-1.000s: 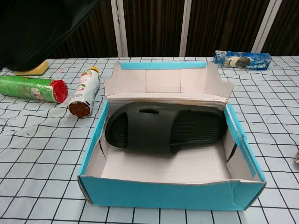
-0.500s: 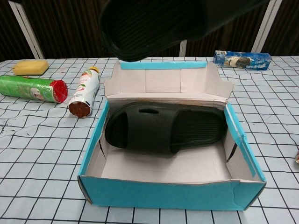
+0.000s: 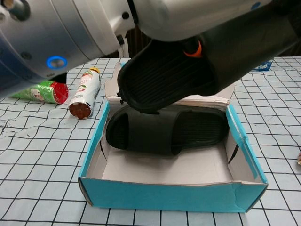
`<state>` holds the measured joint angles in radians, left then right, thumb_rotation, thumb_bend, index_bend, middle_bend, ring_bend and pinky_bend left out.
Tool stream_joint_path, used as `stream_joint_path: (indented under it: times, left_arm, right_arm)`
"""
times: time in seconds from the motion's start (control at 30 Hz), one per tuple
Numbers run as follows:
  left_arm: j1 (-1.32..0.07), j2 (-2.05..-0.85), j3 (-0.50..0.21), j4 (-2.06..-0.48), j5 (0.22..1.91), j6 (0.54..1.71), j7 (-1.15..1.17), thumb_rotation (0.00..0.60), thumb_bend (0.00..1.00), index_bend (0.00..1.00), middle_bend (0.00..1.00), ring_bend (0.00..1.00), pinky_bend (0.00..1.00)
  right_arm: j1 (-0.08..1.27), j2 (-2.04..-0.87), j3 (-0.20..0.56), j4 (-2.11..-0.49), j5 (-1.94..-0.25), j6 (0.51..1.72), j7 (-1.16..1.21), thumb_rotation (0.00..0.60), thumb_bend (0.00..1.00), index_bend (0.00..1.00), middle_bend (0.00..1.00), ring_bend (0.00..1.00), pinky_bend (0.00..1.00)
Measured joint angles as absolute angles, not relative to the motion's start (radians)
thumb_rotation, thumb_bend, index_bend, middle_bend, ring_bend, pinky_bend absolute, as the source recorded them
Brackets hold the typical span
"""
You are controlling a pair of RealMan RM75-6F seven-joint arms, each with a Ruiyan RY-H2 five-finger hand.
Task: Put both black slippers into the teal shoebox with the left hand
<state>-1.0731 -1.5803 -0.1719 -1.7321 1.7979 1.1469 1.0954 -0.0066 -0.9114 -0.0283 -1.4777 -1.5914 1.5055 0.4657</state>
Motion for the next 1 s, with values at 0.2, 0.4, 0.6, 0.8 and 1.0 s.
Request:
stream_joint_path:
  times: [0.2, 0.4, 0.6, 0.8, 1.0]
  left_arm:
    - [-1.043, -1.657, -0.144, -1.694, 1.804, 1.164, 1.078, 0.600, 0.40, 0.52, 0.51, 0.06, 0.06]
    - [-1.005, -1.698, -0.111, -1.672, 1.801, 1.159, 1.075, 0.600, 0.40, 0.52, 0.51, 0.06, 0.06]
    - [-0.979, -1.711, -0.085, -1.657, 1.811, 1.148, 1.066, 0.600, 0.40, 0.52, 0.51, 0.06, 0.06]
    - [-0.964, -1.721, -0.073, -1.634, 1.822, 1.135, 1.048, 0.600, 0.40, 0.52, 0.51, 0.06, 0.06]
    - [-0.953, -1.735, -0.067, -1.610, 1.833, 1.124, 1.032, 0.600, 0.40, 0.52, 0.51, 0.06, 0.06]
  right_arm:
    - [-0.008, -0.910, -0.029, -1.478, -1.591, 1.507, 0.468, 0.600, 0.31, 0.06, 0.02, 0.00, 0.01]
    - [-0.008, -0.910, -0.029, -1.477, -1.591, 1.508, 0.470, 0.600, 0.31, 0.06, 0.02, 0.00, 0.01]
    - [-0.009, -0.910, -0.028, -1.476, -1.590, 1.510, 0.473, 0.600, 0.31, 0.06, 0.02, 0.00, 0.01]
    - [-0.008, -0.911, -0.029, -1.477, -1.590, 1.507, 0.471, 0.600, 0.31, 0.06, 0.02, 0.00, 0.01]
    - [-0.008, -0.911, -0.028, -1.476, -1.589, 1.507, 0.471, 0.600, 0.31, 0.06, 0.02, 0.00, 0.01]
